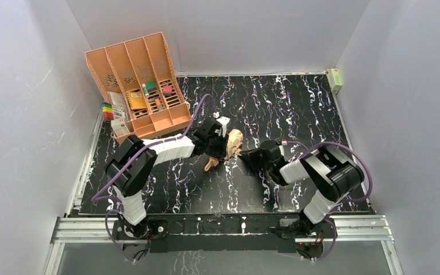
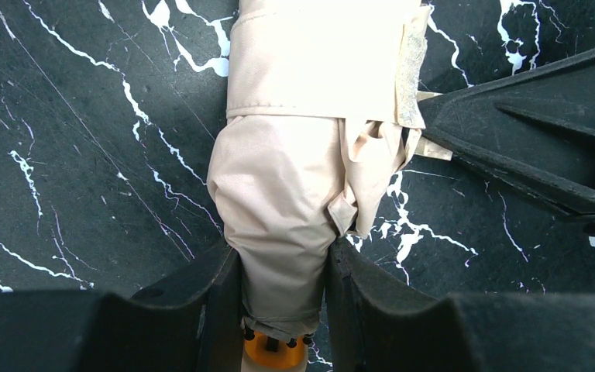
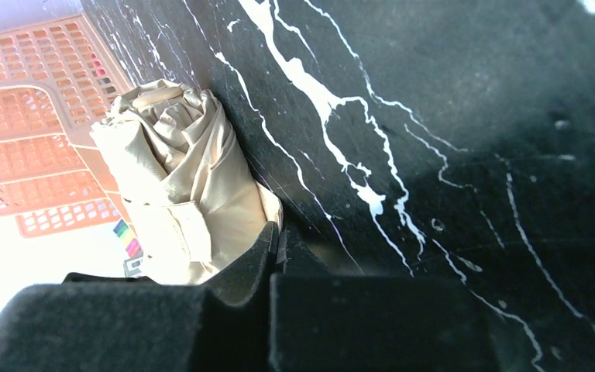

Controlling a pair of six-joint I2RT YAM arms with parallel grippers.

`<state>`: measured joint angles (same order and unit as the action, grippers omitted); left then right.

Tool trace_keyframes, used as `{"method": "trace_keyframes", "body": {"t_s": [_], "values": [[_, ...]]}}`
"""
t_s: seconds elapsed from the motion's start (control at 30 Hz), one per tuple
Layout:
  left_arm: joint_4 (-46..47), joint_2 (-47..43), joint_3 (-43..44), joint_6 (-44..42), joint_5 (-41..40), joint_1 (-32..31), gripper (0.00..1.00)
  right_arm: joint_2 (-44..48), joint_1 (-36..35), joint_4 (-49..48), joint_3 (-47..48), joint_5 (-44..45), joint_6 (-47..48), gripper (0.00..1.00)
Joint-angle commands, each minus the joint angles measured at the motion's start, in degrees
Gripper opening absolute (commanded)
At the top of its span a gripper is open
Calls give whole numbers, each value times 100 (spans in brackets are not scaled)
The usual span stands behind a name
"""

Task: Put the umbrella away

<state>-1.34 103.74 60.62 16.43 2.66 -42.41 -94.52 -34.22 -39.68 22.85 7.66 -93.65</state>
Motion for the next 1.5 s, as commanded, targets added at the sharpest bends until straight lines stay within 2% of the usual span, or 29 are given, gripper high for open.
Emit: {"method": "trace_keyframes", "body": {"t_s": [0.0, 0.2, 0.4, 0.53, 0.77, 1.07, 1.47], "values": [[-1038, 542, -301, -80, -584, -21, 0, -19, 33, -256, -166, -1, 759, 0], [-1170, 567, -307, -97, -1161, -83, 0, 781, 47, 532, -275, 251, 1579, 0], [-1268, 653, -311, -120, -1492, -150, 0, 1599, 64, 1035, -465, 174, 1868, 0], [-1330, 707, -288, -154, -1653, -216, 0, 2063, 106, 1070, -591, 112, 1872, 0], [-1412, 871, -233, -248, -1889, -459, 0, 2709, 312, 584, -548, -241, 1601, 0], [-1421, 1023, -210, -312, -1988, -803, 0, 2451, 625, -240, -284, -510, 1012, 0], [-1262, 1012, -324, -643, -1745, -1362, 0, 1585, 772, -392, 679, -571, 860, 0]]}}
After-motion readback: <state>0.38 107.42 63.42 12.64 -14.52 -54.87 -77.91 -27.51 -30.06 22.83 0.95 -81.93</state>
